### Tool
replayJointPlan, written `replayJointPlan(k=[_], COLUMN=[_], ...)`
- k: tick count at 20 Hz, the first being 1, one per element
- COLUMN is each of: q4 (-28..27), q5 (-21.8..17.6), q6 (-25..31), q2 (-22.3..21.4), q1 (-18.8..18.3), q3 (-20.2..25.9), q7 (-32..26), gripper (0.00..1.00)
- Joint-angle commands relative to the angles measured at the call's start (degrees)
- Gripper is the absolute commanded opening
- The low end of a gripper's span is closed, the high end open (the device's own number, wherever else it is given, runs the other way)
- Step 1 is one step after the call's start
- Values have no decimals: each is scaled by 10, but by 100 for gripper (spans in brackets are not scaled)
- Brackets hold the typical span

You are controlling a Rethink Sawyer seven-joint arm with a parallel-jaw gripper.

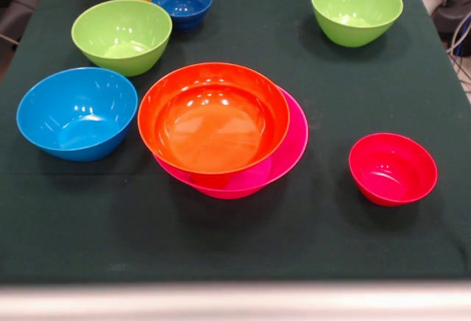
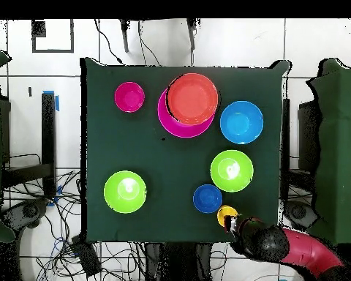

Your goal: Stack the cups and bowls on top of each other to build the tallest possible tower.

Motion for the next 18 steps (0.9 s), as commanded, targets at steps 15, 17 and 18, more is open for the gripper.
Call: replayJointPlan(k=[15, 17, 18], q4=[-92, -96, -98], q5=[-2, -4, -5], q6=[-33, -36, -38], q2=[110, 114, 117], q1=[58, 59, 59], q3=[-1, -2, -3], q7=[56, 55, 54], gripper=[100, 100, 100])
